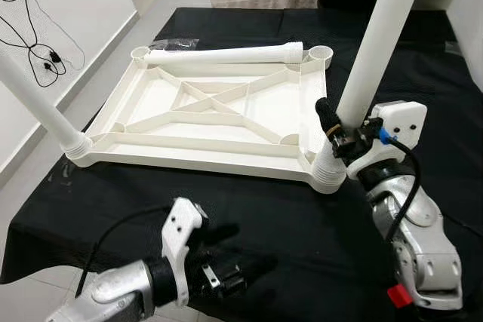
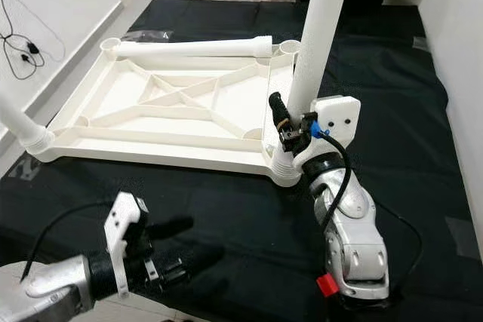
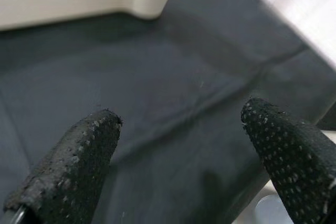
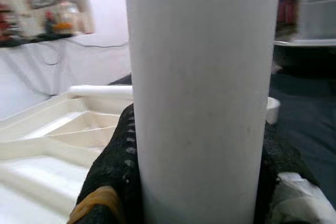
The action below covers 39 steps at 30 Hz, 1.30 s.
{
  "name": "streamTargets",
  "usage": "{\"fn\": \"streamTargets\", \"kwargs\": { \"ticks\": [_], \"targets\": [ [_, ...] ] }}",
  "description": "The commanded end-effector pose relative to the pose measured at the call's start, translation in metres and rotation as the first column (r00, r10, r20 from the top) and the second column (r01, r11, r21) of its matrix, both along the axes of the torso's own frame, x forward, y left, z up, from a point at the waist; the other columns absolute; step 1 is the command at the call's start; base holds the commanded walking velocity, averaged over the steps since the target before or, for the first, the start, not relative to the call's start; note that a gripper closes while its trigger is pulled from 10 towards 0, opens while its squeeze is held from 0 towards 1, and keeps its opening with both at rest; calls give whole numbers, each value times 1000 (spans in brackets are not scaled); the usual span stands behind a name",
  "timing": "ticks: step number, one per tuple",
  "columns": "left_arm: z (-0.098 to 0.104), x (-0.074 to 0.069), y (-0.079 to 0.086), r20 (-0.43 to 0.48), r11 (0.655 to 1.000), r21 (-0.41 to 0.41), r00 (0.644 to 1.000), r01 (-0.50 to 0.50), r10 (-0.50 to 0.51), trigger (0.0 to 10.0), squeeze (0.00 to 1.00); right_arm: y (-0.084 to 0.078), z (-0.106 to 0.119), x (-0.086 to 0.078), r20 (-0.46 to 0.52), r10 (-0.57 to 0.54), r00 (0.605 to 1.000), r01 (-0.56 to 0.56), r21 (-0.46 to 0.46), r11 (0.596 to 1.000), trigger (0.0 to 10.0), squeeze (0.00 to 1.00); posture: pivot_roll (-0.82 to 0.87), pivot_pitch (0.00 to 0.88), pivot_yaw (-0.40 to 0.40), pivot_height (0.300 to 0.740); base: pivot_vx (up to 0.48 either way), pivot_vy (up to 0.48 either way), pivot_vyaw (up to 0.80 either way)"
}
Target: Building children table
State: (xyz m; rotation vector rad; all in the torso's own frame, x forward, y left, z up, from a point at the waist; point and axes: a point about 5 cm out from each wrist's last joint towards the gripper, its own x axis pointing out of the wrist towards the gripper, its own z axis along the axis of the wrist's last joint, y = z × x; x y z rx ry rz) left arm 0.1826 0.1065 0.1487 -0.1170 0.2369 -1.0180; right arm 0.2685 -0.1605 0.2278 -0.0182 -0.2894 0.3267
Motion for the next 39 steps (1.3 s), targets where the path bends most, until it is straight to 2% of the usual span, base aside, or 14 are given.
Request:
{"fn": "streamTargets", "kwargs": {
  "ticks": [1, 3, 7, 14, 18, 20, 23, 30, 33, 34, 35, 36, 37, 39],
  "targets": [
    [-7, -2, 2, -8, 999, 38, 1000, -4, 5, 10000, 0, 15, -21, -1, -108, 101, 989, -102, 2, 995, 0, 0, -15, 206, 109, 740, 0, 0, 0],
    [-10, -4, 2, 1, 999, 45, 1000, -12, 12, 10000, 0, 24, -22, -15, -107, 234, 966, -238, -18, 971, 0, 0, -21, 209, 114, 740, 0, 0, 0],
    [-10, -3, 2, 8, 999, 39, 1000, -21, 21, 10000, 0, 29, -23, -23, -107, 322, 941, -327, -30, 945, 0, 0, -23, 208, 114, 740, 0, 0, 0],
    [-14, -5, 0, 36, 999, 49, 999, -9, 7, 10000, 0, 22, -16, -11, -36, 245, 969, -247, -41, 968, 0, 0, -20, 201, 116, 740, 0, 0, 0],
    [-15, -5, 0, 61, 998, 53, 998, -27, 24, 10000, 0, 12, 3, 3, 41, 155, 987, -157, 44, 987, 0, 0, -8, 201, 114, 740, 0, 0, 0],
    [-14, -4, 0, 106, 996, 52, 992, -74, 68, 10000, 0, 1, 34, 12, 132, 165, 977, -188, 195, 963, 0, 0, 4, 206, 112, 740, 0, 0, 0],
    [-14, -5, 0, 124, 995, 50, 989, -90, 83, 10000, 0, -3, 57, 14, 206, 219, 954, -271, 278, 921, 0, 0, 5, 207, 112, 740, 0, 0, 0],
    [-15, -6, -1, 123, 995, 44, 989, -85, 79, 10000, 0, -3, 80, 18, 291, 256, 922, -346, 319, 882, 0, 0, 7, 210, 110, 740, 0, 0, 0],
    [-15, -7, -2, 123, 996, 39, 990, -79, 73, 10000, 0, 10, 71, 37, 259, 138, 956, -163, 75, 984, 0, 0, 23, 217, 106, 740, 0, 0, 0],
    [-15, -7, -2, 123, 996, 39, 990, -79, 73, 10000, 0, 10, 71, 37, 259, 138, 956, -163, 75, 984, 0, 0, 23, 217, 106, 740, 0, 0, 0],
    [-14, -8, -3, 126, 996, 36, 989, -80, 74, 10000, 0, 15, 60, 46, 237, 73, 969, -63, -49, 997, 0, 0, 27, 226, 109, 740, 0, 0, 0],
    [-14, -8, -3, 126, 996, 36, 989, -80, 74, 10000, 0, 15, 60, 46, 237, 73, 969, -63, -49, 997, 0, 0, 27, 226, 109, 740, 0, 0, 0],
    [-13, -9, -3, 130, 996, 35, 989, -80, 75, 10000, 0, 16, 49, 54, 223, 9, 975, 20, -125, 992, 0, 0, 34, 233, 109, 740, 0, 0, 0],
    [-13, -9, -3, 130, 996, 35, 989, -80, 75, 10000, 0, 16, 49, 54, 223, 9, 975, 20, -125, 992, 0, 0, 34, 233, 109, 740, 0, 0, 0]
  ]
}}
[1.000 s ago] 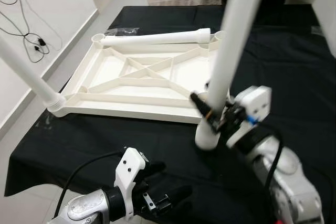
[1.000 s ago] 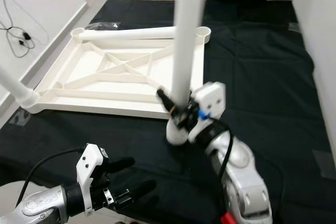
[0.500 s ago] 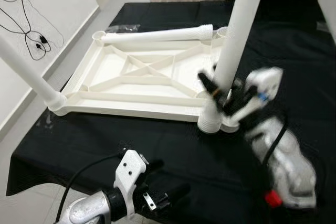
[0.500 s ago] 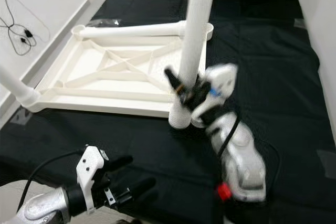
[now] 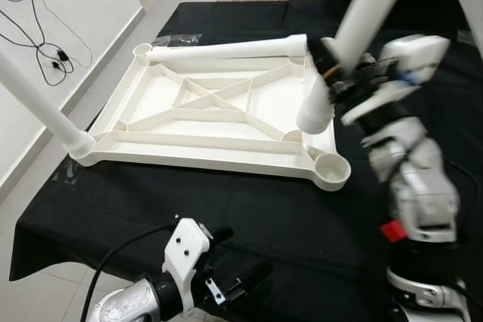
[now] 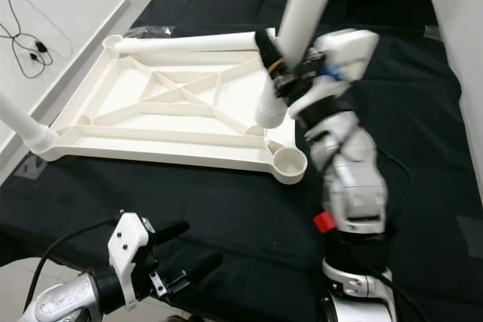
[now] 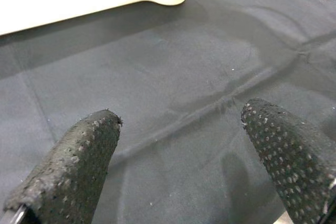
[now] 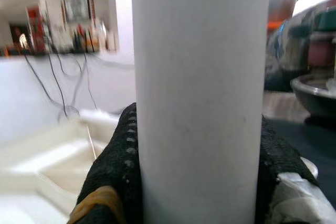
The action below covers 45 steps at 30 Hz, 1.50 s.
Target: Building children table
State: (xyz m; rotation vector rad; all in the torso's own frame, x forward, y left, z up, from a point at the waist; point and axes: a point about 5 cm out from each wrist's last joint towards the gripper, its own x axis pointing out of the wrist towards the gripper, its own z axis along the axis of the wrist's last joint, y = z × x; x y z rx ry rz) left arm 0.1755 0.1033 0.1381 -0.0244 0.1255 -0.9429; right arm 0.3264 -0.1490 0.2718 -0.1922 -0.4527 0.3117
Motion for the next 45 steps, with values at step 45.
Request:
{"fn": "streamTargets", "kwargs": {
  "ticks": [45],
  "targets": [
    [6, -15, -1, -3, 999, -18, 999, -36, 36, 10000, 0, 23, -37, -65, -222, 646, 730, -619, 184, 763, 0, 0, 28, 283, 104, 740, 0, 0, 0]
  ]
}}
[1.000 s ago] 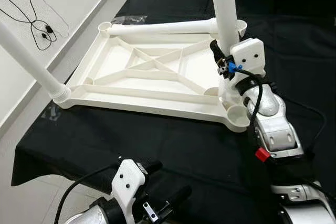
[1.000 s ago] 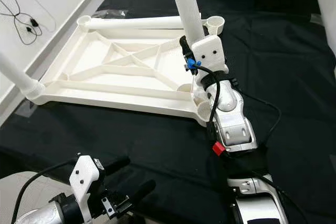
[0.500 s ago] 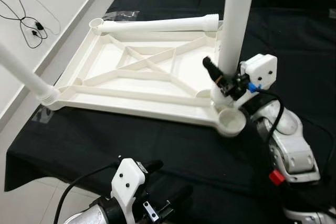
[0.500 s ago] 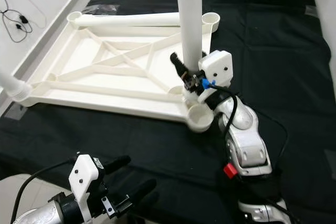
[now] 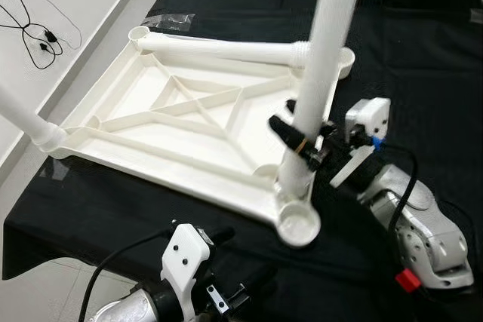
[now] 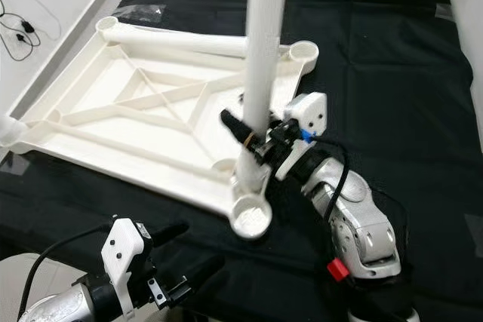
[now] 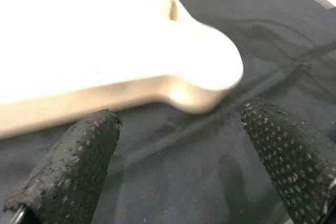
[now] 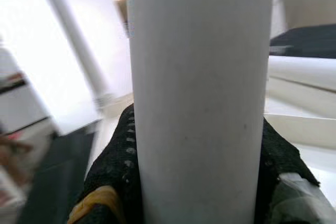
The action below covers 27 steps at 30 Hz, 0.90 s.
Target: Building children table
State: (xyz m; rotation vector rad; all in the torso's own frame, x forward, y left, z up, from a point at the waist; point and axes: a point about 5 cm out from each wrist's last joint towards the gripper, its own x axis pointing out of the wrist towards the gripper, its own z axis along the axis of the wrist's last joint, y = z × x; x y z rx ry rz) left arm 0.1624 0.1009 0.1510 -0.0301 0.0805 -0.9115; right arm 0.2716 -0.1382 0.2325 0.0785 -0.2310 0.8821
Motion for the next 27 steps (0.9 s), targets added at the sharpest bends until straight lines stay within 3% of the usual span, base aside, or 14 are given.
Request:
{"fn": "streamTargets", "kwargs": {
  "ticks": [1, 10, 14, 22, 23, 26, 27],
  "targets": [
    [-7, -1, 1, -39, 1000, 4, 999, -3, 3, 10000, 0, 12, 3, -10, 6, 111, 994, -111, 28, 993, 0, 0, 26, 281, 103, 740, 0, 0, 0],
    [-10, 3, 1, -30, 1000, 23, 1000, -1, 2, 10000, 0, -10, 23, 13, 79, -124, 989, 115, 105, 988, 0, 0, 23, 264, 102, 740, 0, 0, 0],
    [-12, 9, 5, -37, 998, 30, 998, -50, 51, 10000, 0, -19, 40, 9, 101, -77, 992, 60, 158, 986, 0, 0, 7, 235, 96, 740, 0, 0, 0],
    [-12, 12, 7, -39, 996, 33, 996, -78, 79, 10000, 0, -21, 47, 7, 109, -49, 993, 29, 174, 984, 0, 0, 7, 235, 96, 740, 0, 0, 0],
    [-13, 21, 12, -30, 987, 64, 988, -147, 149, 10000, 0, -23, 47, 7, 106, -53, 993, 35, 167, 985, 10000, 0, 5, 210, 86, 740, 0, 0, 0],
    [-13, 28, 15, 3, 971, 103, 976, -217, 218, 10000, 0, -24, 37, 11, 77, -105, 991, 94, 137, 986, 10000, 0, 17, 187, 79, 740, 0, 0, 0],
    [-10, 35, 17, 55, 949, 135, 958, -285, 280, 10000, 0, -22, 25, 16, 36, -168, 985, 164, 104, 981, 10000, 0, 26, 174, 76, 740, 0, 0, 0]
  ]
}}
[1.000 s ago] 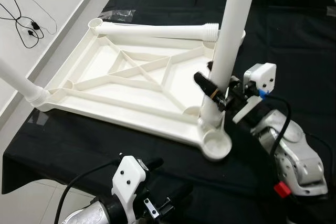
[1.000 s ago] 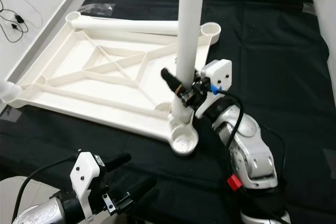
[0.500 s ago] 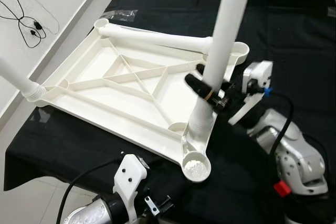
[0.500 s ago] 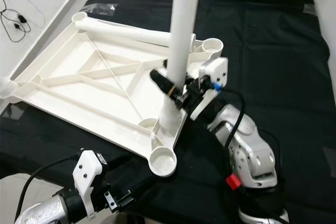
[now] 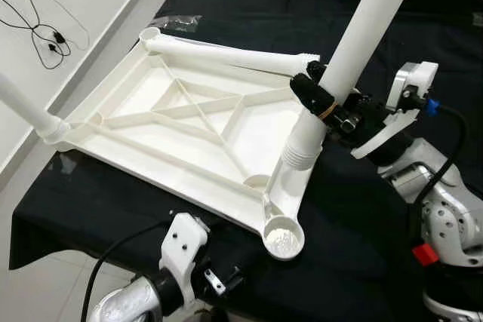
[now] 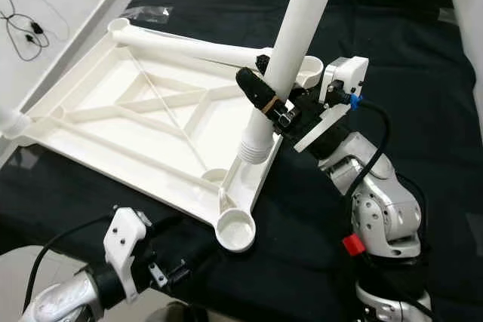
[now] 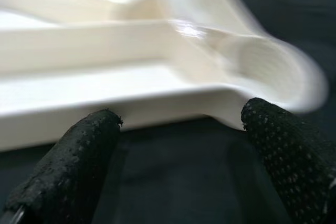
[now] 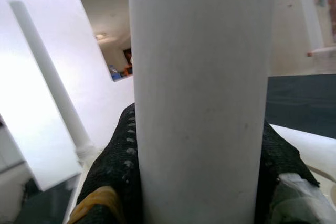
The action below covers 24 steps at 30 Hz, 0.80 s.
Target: Building children table
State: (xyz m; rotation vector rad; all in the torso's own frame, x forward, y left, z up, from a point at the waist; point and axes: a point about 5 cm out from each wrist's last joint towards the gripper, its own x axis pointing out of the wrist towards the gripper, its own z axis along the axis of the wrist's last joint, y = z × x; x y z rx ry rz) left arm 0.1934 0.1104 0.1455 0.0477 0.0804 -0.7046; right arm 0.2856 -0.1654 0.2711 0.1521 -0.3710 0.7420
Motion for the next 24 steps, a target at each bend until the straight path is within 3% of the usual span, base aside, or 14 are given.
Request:
{"fn": "streamTargets", "kwargs": {
  "ticks": [1, 6, 24],
  "targets": [
    [-1, 9, 9, 47, 987, 95, 990, -133, 129, 10000, 0, 7, -23, 6, -73, -88, 993, 84, -58, 995, 10000, 0, 26, 168, 75, 740, 0, 0, 0],
    [4, 14, 6, 111, 977, 131, 982, -165, 151, 10000, 0, 10, -32, 10, -94, -132, 987, 123, -95, 988, 10000, 0, 22, 153, 73, 740, 0, 0, 0],
    [6, 31, 1, 162, 971, 143, 972, -193, 169, 10000, 0, 16, -34, 18, -75, -214, 974, 206, -103, 973, 10000, 0, 13, 126, 68, 740, 0, 0, 0]
  ]
}}
